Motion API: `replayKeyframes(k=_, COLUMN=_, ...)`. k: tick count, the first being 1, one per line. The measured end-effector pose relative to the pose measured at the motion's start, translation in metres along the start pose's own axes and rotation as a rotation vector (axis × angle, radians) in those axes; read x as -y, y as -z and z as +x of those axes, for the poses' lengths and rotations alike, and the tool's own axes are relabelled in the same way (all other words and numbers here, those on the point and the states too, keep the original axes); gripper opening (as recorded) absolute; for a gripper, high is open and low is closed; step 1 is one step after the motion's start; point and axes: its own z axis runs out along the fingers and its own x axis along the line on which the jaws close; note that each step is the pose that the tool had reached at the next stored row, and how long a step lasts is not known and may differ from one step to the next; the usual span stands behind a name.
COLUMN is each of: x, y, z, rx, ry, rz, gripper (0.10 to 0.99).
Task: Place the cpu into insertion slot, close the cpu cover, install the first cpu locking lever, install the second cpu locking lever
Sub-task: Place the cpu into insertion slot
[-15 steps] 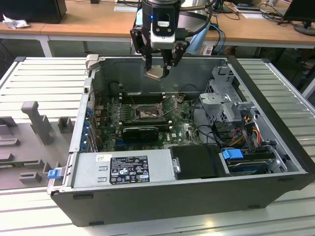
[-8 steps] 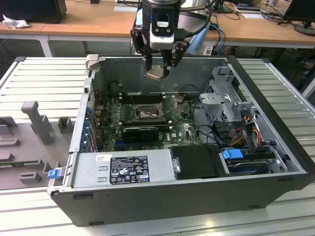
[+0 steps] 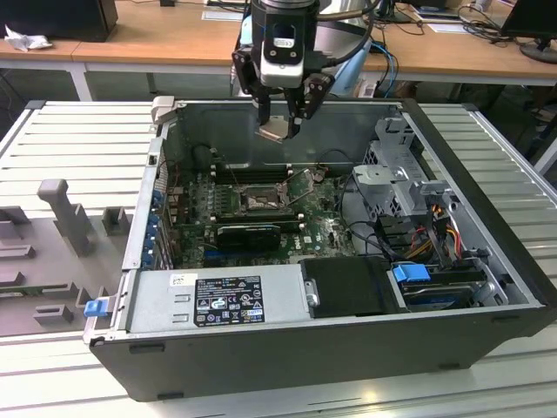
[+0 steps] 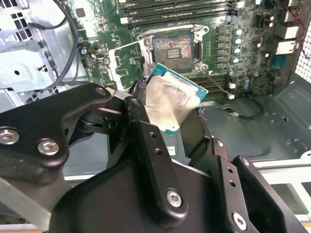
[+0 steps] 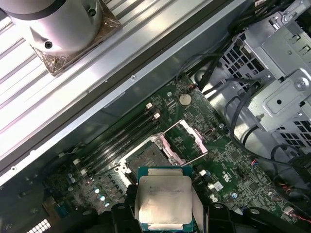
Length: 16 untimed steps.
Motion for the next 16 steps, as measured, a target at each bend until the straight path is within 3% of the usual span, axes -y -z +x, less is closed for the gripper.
replayKeyframes(k=16, x=0.0, y=-0.0002, z=0.0, rx=0.0088, ry=-0.101, rz=-0.002, gripper=0.525)
